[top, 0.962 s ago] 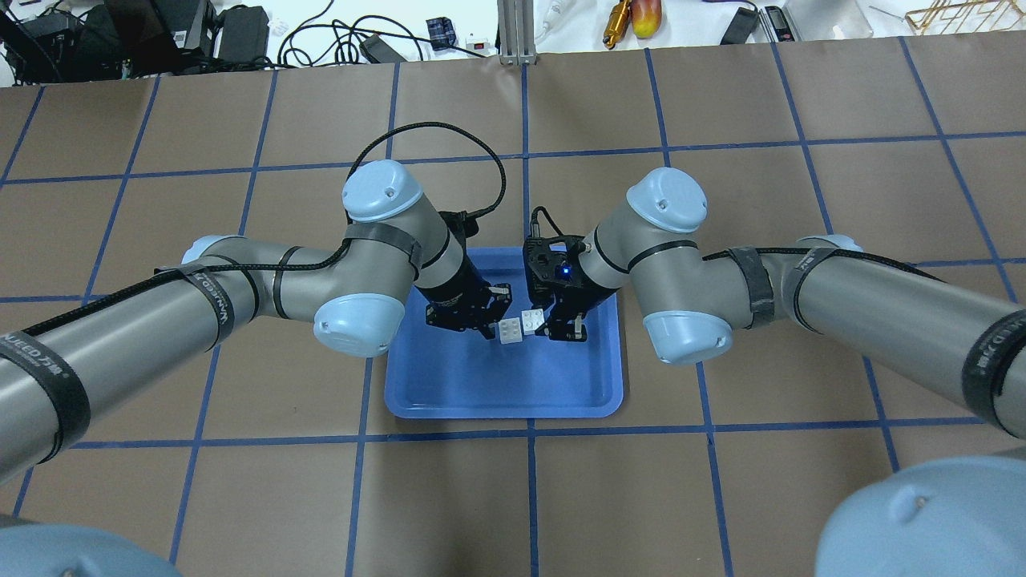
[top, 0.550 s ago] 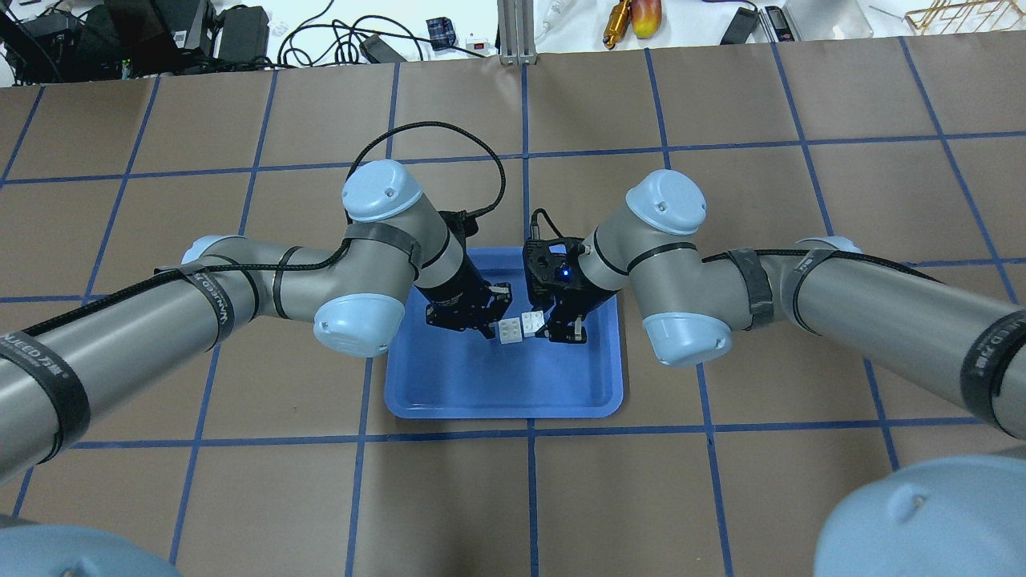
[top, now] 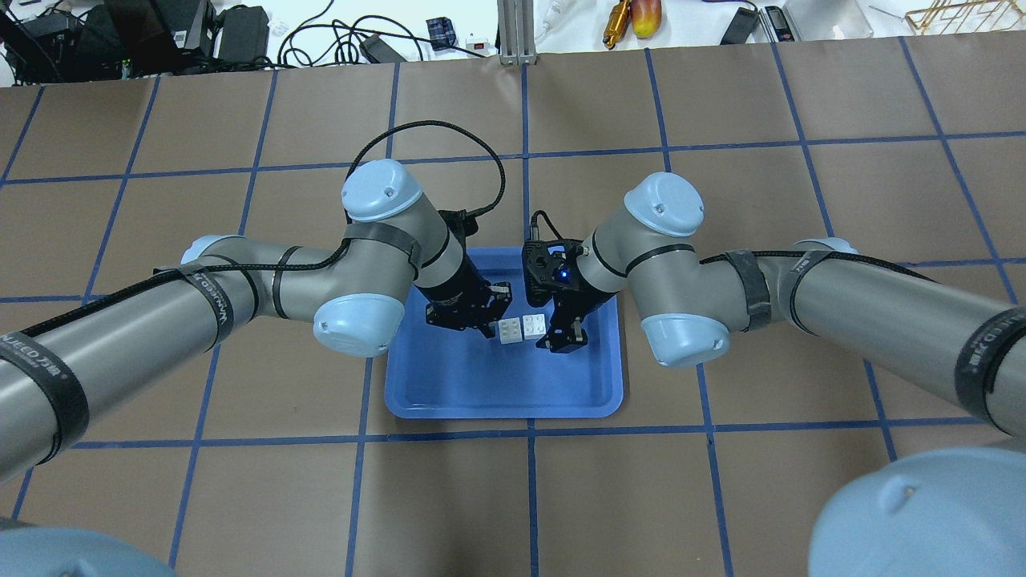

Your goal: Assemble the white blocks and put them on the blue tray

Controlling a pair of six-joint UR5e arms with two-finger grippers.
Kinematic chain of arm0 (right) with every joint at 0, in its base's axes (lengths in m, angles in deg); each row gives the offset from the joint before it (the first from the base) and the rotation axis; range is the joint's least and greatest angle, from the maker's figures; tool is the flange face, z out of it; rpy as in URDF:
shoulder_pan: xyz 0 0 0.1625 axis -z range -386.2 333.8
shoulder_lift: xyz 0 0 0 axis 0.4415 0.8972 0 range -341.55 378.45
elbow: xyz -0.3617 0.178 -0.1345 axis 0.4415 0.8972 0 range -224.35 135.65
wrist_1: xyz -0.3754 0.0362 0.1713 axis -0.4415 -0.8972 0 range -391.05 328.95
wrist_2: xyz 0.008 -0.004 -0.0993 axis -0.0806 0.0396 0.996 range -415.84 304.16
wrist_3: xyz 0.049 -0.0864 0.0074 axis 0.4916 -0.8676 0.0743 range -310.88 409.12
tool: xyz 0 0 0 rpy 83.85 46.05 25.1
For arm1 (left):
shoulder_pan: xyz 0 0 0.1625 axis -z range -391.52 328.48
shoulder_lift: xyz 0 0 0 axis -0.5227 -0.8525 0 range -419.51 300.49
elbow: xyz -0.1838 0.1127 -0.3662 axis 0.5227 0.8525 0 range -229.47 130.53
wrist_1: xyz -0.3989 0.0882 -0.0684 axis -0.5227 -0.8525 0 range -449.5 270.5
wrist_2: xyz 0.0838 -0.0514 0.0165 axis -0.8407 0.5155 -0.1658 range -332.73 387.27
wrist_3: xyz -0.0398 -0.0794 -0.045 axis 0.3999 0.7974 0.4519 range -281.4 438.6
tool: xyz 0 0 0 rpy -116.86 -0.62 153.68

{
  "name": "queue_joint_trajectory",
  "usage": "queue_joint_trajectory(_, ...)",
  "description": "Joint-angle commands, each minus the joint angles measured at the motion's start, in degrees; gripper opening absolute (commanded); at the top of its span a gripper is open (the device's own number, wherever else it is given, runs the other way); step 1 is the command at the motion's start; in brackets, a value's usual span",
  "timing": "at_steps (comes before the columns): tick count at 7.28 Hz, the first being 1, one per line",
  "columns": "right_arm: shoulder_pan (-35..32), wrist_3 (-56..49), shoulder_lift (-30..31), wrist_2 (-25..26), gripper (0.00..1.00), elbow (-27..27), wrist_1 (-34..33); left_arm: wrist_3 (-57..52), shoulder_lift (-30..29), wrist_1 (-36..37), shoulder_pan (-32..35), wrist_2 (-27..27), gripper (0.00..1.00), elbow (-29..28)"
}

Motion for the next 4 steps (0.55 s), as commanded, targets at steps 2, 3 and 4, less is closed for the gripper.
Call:
queue_joint_trajectory(2, -0.7, 1.2, 0.5, 0.3, 0.97, 0.5, 0.2, 0.0, 0.1, 0.3, 0.0, 0.1, 0.00, -0.1)
queue_joint_trajectory(3, -0.5, 3.0, 2.1, 1.0, 1.00, 2.2, 0.8, 0.0, 0.0, 0.3, 0.0, 0.0, 0.00, -0.1)
queue_joint_trajectory(4, 0.5, 3.8, 3.4, 1.0, 1.00, 4.4, 3.7, 0.1, 0.0, 0.3, 0.0, 0.0, 0.00, 0.0)
